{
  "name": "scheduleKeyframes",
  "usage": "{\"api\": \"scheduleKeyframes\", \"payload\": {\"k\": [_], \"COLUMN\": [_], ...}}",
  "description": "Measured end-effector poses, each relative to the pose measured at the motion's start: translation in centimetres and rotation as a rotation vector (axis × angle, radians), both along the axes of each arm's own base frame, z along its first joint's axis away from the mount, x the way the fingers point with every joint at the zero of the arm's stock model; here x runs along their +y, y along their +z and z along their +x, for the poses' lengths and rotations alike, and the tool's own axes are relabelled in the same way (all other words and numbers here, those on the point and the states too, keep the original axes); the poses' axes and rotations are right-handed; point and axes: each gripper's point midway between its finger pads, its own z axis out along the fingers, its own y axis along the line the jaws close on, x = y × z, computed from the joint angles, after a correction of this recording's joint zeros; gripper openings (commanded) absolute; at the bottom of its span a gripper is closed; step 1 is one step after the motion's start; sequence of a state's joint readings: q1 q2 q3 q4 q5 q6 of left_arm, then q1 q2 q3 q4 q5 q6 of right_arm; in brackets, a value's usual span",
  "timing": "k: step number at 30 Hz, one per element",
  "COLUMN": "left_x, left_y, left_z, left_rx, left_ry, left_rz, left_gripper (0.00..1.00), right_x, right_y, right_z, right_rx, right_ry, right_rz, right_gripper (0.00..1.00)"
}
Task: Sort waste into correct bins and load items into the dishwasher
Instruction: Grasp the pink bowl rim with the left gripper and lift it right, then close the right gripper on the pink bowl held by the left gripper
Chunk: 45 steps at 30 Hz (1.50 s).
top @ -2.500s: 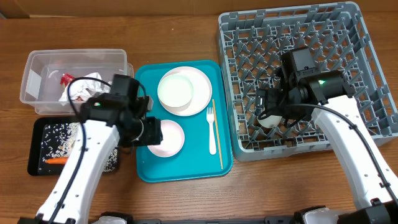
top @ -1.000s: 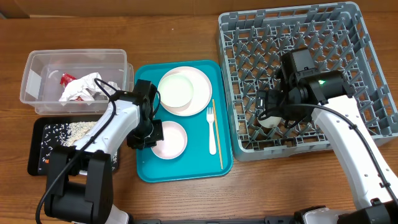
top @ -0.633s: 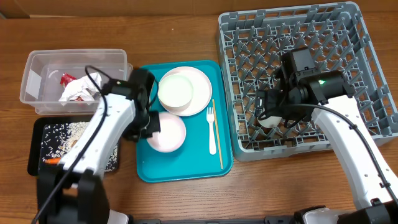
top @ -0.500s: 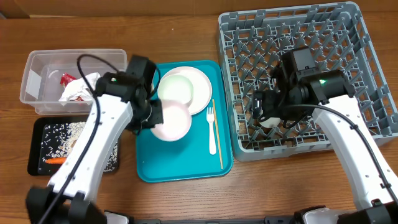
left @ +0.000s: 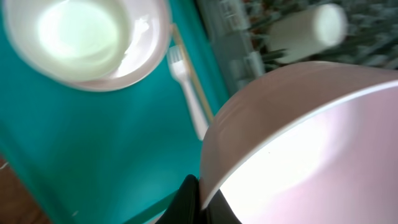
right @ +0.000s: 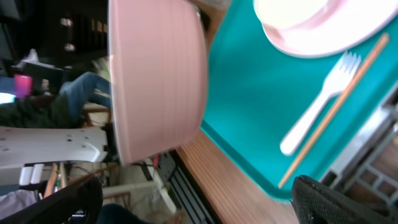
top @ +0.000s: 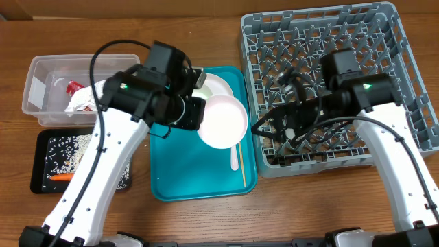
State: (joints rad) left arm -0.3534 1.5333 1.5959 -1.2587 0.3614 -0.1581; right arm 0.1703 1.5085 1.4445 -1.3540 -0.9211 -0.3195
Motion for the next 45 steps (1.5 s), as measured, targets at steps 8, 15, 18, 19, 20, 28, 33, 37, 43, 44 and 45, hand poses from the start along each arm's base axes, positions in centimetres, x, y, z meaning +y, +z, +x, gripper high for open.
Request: {"api": "scheduleKeyframes", "payload": {"k": [8,15,18,19,20,28,33,37,43,44,45], "left_x": [-1.7,-2.4,-2.0,-1.9,-1.8,-1.6,-2.6,-3.2,-3.2,-3.2,-3.1], "left_y": [2.2,2.4,2.2,2.1,2.1,1.8,1.3,1.4,1.4,1.4,1.3], "left_z": [0.1,0.1,0.3,0.4,0.5,0.8,0.5,0.5,0.6,0.6,0.6], "left_rx": [-0.007,-0.008,-0.01,-0.01,-0.011,-0.013,-0.001,-0.013,-0.018,-0.018,-0.019], "left_ry": [-0.085,-0.1,-0.082,-0.075,-0.07,-0.049,-0.076,-0.094,-0.094,-0.093,-0.092], "left_rz": [-0.204,-0.235,-0.213,-0.206,-0.2,-0.18,-0.173,-0.175,-0.173,-0.172,-0.169], "left_gripper": [0.04,0.04,0.04,0.04,0.04,0.04,0.04,0.04,0.04,0.04,0.04], "right_x": [-0.8,-0.3,0.0,0.0,0.1,1.1,1.8,2.3,2.8,2.8,2.8], "right_y": [1.4,2.4,2.8,3.0,3.1,4.7,4.1,3.8,3.7,3.6,3.6], "right_z": [0.9,0.8,0.6,0.7,0.7,1.1,1.0,1.0,0.7,0.7,0.8], "right_rx": [-0.059,-0.072,-0.071,-0.075,-0.083,-0.155,-0.181,-0.201,-0.204,-0.202,-0.199], "right_ry": [-0.003,0.016,0.023,0.025,0.028,0.072,0.098,0.115,0.131,0.129,0.126], "right_rz": [0.095,0.158,0.19,0.198,0.207,0.297,0.258,0.236,0.226,0.224,0.224], "right_gripper": [1.0,1.0,1.0,1.0,1.0,1.0,1.0,1.0,1.0,1.0,0.99]}}
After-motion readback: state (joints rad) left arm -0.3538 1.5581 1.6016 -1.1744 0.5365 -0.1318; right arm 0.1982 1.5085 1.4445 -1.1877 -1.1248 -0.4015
